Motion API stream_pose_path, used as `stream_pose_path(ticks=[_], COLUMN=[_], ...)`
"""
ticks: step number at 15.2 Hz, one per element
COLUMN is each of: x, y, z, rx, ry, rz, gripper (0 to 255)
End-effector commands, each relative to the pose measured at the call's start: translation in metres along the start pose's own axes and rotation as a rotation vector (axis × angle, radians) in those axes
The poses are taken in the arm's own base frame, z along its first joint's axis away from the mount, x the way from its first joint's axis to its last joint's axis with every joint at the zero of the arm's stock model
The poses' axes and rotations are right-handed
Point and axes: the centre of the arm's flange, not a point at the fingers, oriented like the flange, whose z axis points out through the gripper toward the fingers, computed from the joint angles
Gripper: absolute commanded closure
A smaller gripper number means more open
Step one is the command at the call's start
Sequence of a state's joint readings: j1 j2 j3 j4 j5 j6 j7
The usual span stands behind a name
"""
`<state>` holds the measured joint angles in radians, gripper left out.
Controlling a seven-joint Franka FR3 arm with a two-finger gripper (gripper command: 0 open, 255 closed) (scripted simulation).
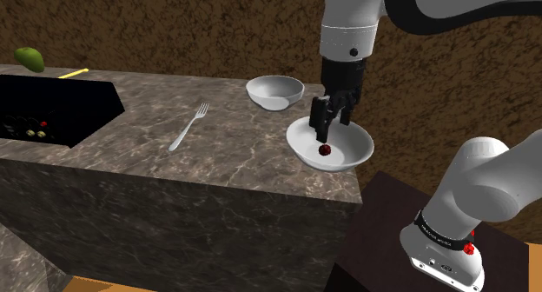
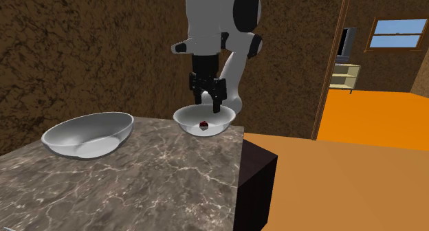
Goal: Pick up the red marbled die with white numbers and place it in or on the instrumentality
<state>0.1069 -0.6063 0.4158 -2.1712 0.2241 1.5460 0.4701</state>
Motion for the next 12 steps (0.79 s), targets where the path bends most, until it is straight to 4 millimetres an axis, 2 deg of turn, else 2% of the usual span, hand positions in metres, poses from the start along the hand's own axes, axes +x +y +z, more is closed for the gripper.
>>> stream_pose_path(ticks=[1,4,12], x=[0.000,0.000,0.000], y=[0.000,0.000,0.000], z=[-0.013,-0.050,-0.050], rx=[0.000,0.000,0.000], ry=[0.000,0.000,0.000], rz=[0.000,0.000,0.000], gripper=[0,0,0])
